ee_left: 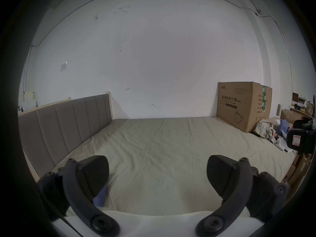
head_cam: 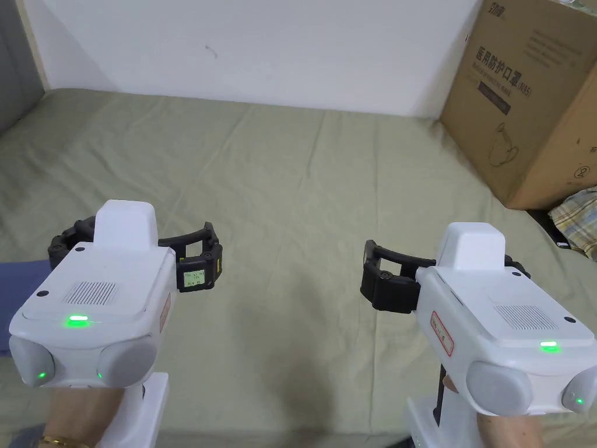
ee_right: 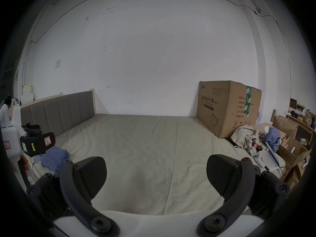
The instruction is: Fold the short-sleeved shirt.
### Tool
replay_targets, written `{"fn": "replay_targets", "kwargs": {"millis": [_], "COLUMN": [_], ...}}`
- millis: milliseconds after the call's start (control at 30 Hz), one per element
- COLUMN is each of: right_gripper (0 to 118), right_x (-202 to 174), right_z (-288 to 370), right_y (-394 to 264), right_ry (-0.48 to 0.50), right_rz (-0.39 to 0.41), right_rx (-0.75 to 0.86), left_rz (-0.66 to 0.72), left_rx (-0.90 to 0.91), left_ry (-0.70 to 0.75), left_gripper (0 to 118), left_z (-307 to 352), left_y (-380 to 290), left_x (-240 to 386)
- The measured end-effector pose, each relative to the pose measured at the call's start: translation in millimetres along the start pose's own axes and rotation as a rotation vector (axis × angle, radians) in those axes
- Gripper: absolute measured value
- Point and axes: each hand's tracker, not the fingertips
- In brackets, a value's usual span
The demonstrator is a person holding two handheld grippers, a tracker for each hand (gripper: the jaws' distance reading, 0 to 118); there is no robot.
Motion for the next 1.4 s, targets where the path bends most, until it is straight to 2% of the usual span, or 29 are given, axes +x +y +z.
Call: {"fn": "replay_targets", "kwargs": {"millis": [233, 1400], "right_gripper": [116, 116], "right_x": [1.7, 6.3], "right_z": [-0.8, -0.1], "right_y": [2.2, 3.2], "right_ry": [0.005, 0.004], "right_rz": [-0.054, -0.067], "right_rx": [0.007, 0.018], "left_rz": [-0.007, -0.024], "left_rx": [0.003, 0.009], "left_ry": [-0.006, -0.018], "left_gripper": [118, 118], "left_z": [1.9, 5.0], "left_y": [4.5, 4.1], "left_x": [-0.2, 3.6]}}
